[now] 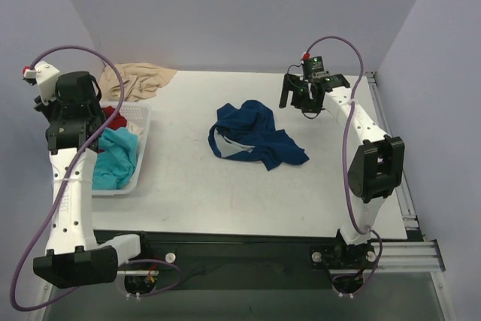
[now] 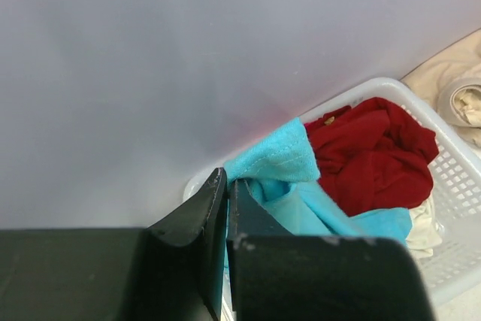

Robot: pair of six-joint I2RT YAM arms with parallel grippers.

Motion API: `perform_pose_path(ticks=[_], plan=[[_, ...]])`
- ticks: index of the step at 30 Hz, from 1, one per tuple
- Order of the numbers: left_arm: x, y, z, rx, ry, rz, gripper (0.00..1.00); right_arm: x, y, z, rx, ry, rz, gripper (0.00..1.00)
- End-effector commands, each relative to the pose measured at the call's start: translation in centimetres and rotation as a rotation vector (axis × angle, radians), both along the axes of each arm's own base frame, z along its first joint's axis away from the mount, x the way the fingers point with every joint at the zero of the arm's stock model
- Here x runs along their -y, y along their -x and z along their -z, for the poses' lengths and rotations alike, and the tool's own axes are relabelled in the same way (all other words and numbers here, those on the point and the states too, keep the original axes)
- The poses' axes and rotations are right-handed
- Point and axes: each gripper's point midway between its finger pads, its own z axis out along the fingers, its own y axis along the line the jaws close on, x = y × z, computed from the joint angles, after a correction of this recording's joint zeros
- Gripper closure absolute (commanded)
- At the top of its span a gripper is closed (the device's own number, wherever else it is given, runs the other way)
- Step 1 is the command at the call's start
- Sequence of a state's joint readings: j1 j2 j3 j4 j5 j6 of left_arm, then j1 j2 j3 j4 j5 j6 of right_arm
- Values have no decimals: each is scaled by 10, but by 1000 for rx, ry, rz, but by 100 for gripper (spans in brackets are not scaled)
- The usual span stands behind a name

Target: Fold and stack the t-shirts

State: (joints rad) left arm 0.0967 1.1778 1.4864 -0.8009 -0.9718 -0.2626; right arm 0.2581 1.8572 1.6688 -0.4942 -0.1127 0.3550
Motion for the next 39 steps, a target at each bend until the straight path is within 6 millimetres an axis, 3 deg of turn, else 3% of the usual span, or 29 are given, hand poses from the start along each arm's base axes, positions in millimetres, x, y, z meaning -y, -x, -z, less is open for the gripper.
perform_pose_path(ticks=[1,2,5,8,9,10,12,17,19,21,24,26,27,28,30,31,34,39], plan=[[0,-3,39,-33,64,-29,95,-8,-1,-14,15,-21,-23,19],[0,-1,51,-52,85,-35,78,-8,-1,-13,12,-21,-22,19],[1,1,90,-91,160,-59,40,-6,1,-14,14,-14,-20,19],[2,1,104,-96,190,-84,30,-2,5,-12,11,-1,-17,19],[1,0,104,-86,193,-93,29,-3,7,-9,4,3,-26,23],[1,0,101,-79,188,-98,30,-1,9,-10,9,15,-31,35],[-1,-2,86,-33,177,-98,33,5,11,-9,17,60,-9,41],[18,-36,48,126,227,93,35,14,22,0,-17,137,19,34],[30,-52,45,115,252,188,36,16,29,5,-49,172,18,33],[54,-78,49,79,317,337,36,18,33,10,-72,193,16,32],[103,-113,67,-13,394,539,37,15,41,19,-99,209,-24,21],[136,-128,90,-114,410,633,37,11,45,21,-98,238,-51,14],[150,-134,95,-143,413,676,37,10,47,21,-97,257,-71,1],[176,-140,112,-204,424,737,37,6,48,21,-91,266,-82,0],[204,-146,127,-250,439,809,37,2,51,25,-100,273,-94,0],[226,-150,143,-295,466,862,37,0,52,26,-103,273,-94,0],[262,-155,174,-360,518,937,37,-8,57,32,-121,252,-96,1],[292,-161,215,-415,595,984,38,-17,72,51,-192,200,-116,24]])
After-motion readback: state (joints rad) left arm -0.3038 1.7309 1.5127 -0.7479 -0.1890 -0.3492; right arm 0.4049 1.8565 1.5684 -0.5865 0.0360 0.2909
